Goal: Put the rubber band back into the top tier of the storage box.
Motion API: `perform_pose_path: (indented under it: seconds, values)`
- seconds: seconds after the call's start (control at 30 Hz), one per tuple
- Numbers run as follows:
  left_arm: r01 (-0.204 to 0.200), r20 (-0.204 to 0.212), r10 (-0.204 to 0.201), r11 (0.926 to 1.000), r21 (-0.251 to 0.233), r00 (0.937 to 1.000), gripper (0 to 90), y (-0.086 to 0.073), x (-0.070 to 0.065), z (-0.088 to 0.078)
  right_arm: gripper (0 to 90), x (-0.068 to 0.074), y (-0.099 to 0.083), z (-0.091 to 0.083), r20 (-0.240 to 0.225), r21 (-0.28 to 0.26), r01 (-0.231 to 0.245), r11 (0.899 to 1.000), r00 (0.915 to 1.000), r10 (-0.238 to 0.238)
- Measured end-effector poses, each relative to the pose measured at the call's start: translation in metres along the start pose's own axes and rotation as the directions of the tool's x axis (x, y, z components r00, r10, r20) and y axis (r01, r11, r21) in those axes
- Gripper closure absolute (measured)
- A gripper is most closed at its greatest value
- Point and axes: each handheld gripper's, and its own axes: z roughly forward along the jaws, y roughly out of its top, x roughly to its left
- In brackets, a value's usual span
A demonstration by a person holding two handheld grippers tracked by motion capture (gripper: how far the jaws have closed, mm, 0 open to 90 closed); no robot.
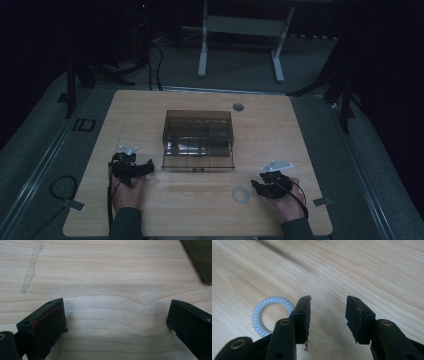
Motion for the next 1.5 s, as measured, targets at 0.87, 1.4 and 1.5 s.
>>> perform_pose_path:
  seconds: [0.87, 1.4, 1.5]
  values:
    - [0.005, -0.002, -0.005, 1.0000, -0.003, 1.0000, 2.3, 0.000, -0.001, 0.000, 62.7, 0.017, 0.018, 0.001, -0.039, 0.084, 0.103, 0.991, 0.9942, -0.100]
    - [0.006, -0.002, -0.006, 1.0000, -0.003, 1.0000, 2.3, 0.000, -0.001, 0.000, 65.1, 0.026, 0.026, 0.002, -0.064, 0.141, 0.151, 0.978, 0.9876, -0.143]
    - [0.006, -0.002, -0.006, 1.0000, -0.003, 1.0000, 2.3, 0.000, -0.001, 0.000, 65.1, 0.028, 0.028, 0.003, -0.067, 0.156, 0.160, 0.975, 0.9862, -0.151]
